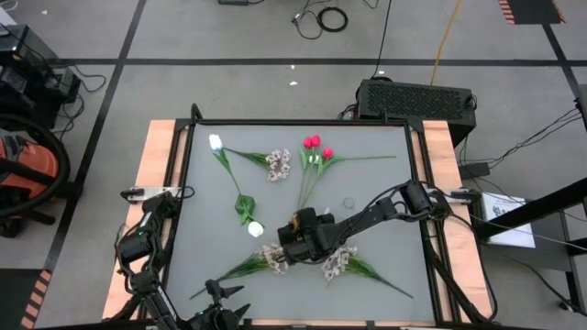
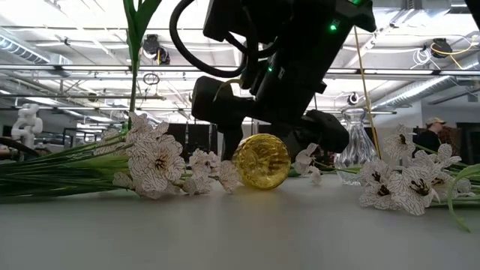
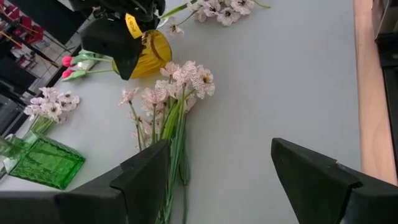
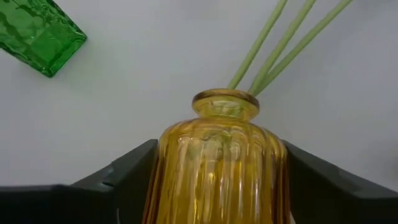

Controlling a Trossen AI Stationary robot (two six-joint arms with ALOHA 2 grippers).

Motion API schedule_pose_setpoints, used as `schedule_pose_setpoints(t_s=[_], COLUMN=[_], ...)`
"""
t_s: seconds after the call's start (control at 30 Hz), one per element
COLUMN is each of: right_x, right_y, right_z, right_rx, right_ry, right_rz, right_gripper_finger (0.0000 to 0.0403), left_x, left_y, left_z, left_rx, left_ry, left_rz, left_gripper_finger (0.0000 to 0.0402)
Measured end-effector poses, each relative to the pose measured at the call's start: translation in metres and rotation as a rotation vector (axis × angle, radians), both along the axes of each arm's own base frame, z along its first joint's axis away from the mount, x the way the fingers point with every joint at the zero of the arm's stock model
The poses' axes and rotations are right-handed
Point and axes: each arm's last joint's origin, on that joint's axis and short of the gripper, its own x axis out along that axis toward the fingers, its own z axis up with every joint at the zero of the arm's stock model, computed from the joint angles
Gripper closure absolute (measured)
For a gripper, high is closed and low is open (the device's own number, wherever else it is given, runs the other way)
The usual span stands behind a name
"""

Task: Sort flowers into vase by color
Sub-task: Adjust the yellow flower vase

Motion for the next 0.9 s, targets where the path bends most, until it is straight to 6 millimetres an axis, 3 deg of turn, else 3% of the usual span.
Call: schedule_pose_setpoints(t_s=[0.17, 0.53, 0.9], right_x=[-0.002, -0.012, -0.019], right_y=[0.005, 0.034, 0.052], right_z=[0.001, 0.011, 0.018], right_rx=[-0.045, -0.386, -0.671], right_ry=[-0.019, -0.173, -0.284], right_rz=[-0.001, 0.011, 0.002], right_gripper_finger=[0.0108, 0.0114, 0.0113], left_x=[0.0, 0.0, 0.008], left_y=[0.0, 0.0, 0.006], left_z=[0.0, 0.0, 0.0], left_rx=[-0.001, 0.002, 0.098], left_ry=[-0.001, -0.007, -0.176], left_rz=[0.0, -0.002, -0.041], left_gripper_finger=[0.0117, 0.0117, 0.0117])
